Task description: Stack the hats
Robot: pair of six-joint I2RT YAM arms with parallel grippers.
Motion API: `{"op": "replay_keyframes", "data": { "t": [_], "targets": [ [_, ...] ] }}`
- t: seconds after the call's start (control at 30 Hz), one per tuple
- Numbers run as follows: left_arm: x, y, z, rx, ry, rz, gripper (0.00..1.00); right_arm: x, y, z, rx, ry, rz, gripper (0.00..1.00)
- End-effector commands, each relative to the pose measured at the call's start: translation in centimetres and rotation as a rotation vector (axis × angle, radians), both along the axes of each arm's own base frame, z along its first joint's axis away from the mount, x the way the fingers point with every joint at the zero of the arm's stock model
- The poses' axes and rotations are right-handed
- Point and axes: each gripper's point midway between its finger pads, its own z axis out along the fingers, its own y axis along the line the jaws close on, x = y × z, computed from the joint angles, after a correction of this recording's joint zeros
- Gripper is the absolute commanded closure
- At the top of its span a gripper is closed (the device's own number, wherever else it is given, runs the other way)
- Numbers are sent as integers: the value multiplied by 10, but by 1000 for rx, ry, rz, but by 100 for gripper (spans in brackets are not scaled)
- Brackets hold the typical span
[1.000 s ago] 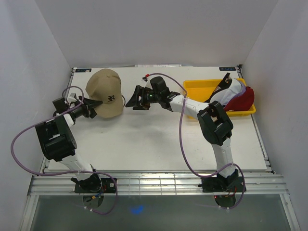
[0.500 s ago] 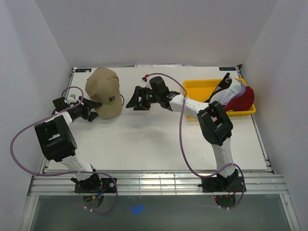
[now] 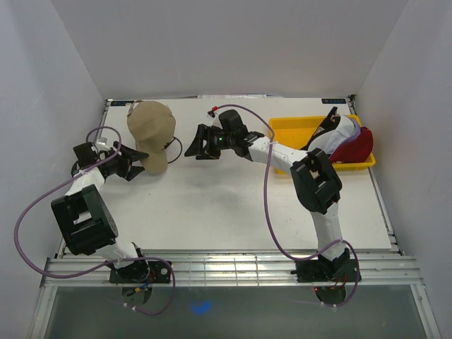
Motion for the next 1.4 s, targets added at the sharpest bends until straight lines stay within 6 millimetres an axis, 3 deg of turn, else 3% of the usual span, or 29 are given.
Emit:
{"op": "replay_keyframes", "data": {
  "t": [0.0,0.37,0.57,0.77,1.1,1.37],
  "targets": [
    [-5,10,2,90,11,31,28,4,4,22,19,-63,5,30],
    [-16,15,-42,108,136,66,34,5,2,22,3,-75,1,30],
    [-9,19,-57,90,176,73,56,4,0,17,-7,-73,1,30],
    [2,18,-53,54,159,59,72,3,-2,15,-15,-72,-5,31],
    [-3,5,-66,-41,183,11,70,7,-6,22,-59,-119,-23,31],
    [-26,-9,-53,-16,155,-16,68,8,-6,20,-75,-128,-25,31]
  ]
}}
